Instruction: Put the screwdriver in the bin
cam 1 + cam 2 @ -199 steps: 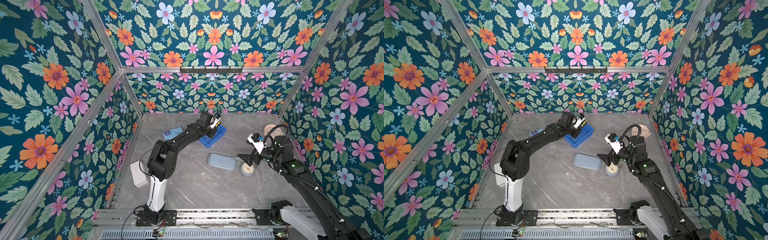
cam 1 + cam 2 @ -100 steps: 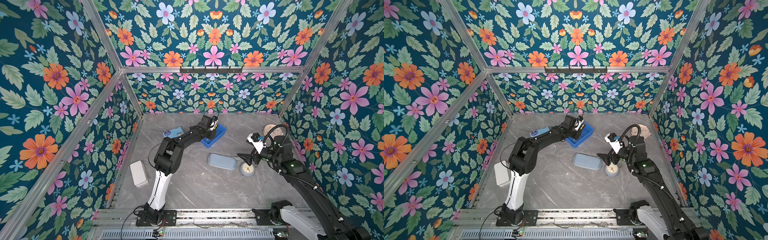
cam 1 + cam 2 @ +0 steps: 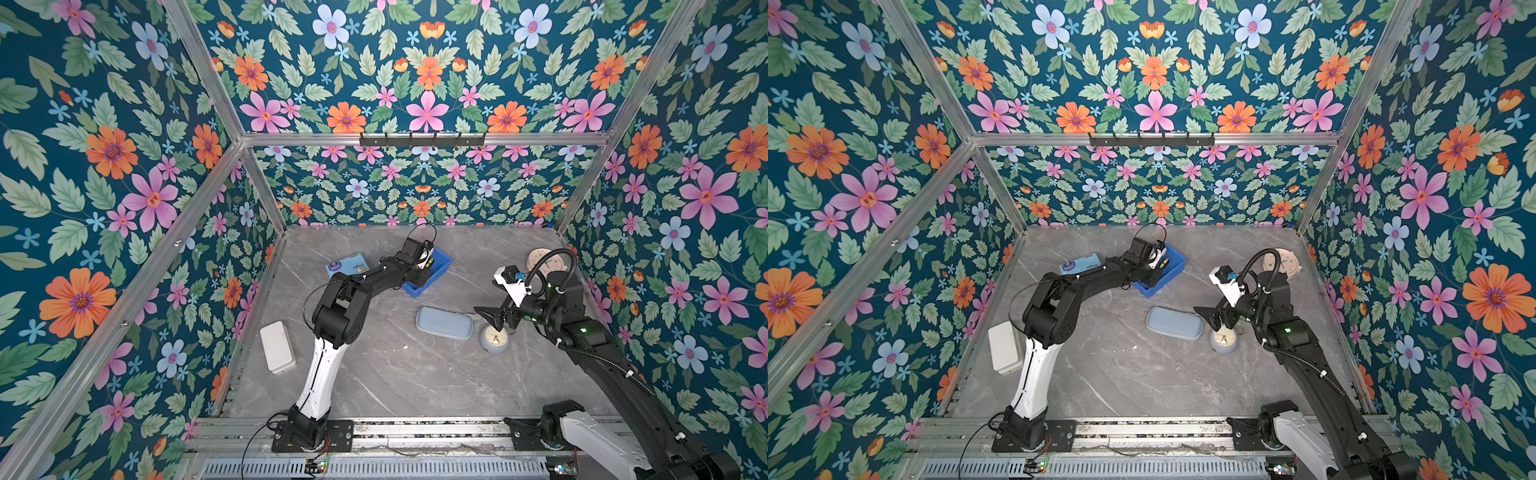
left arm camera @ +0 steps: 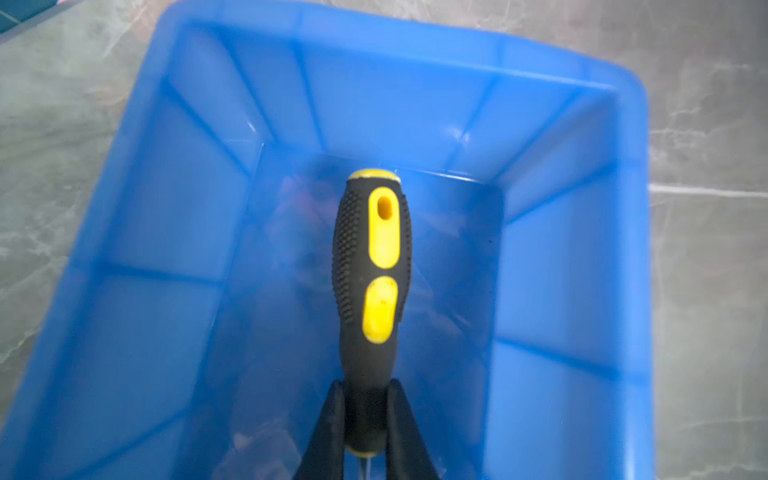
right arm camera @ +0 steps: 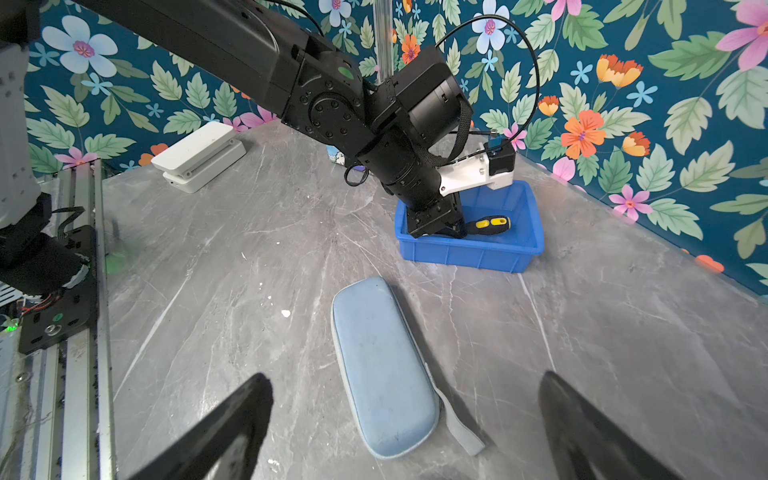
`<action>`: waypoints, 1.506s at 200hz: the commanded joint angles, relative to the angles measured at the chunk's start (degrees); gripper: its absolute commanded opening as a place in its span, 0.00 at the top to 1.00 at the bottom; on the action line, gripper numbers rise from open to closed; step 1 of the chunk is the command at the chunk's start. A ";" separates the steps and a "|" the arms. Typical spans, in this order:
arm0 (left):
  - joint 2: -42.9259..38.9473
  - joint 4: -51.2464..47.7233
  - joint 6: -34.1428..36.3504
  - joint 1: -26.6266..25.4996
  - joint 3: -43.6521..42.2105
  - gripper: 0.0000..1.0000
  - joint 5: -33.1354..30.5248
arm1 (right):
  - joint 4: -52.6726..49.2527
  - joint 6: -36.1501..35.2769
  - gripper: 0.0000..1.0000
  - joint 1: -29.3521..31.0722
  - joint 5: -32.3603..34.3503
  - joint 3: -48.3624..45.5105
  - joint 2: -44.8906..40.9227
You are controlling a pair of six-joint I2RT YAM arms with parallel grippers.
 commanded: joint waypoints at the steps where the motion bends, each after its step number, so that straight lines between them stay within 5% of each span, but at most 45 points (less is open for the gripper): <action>1: -0.32 1.36 0.42 0.03 0.54 0.93 0.48 | 1.08 0.26 0.01 0.10 -0.43 0.13 -0.10; 23: -0.47 1.47 0.09 0.03 0.65 0.89 0.53 | 1.36 0.58 0.01 0.10 -0.43 0.19 -0.26; 60: -2.29 2.29 0.25 0.06 -0.25 0.57 1.14 | 1.44 0.85 0.01 0.06 0.01 0.39 -0.45; 152: -18.50 9.17 -0.72 0.03 -11.39 0.14 0.87 | 7.64 3.88 0.01 0.04 3.12 -1.79 0.24; 231: -38.01 24.01 -2.97 1.70 -34.16 0.00 -5.70 | 14.40 5.74 0.01 -0.39 9.80 -5.62 0.56; 301: -54.39 35.79 -3.13 8.37 -58.53 0.00 -10.00 | 24.07 12.47 0.01 -11.19 11.77 -10.71 1.55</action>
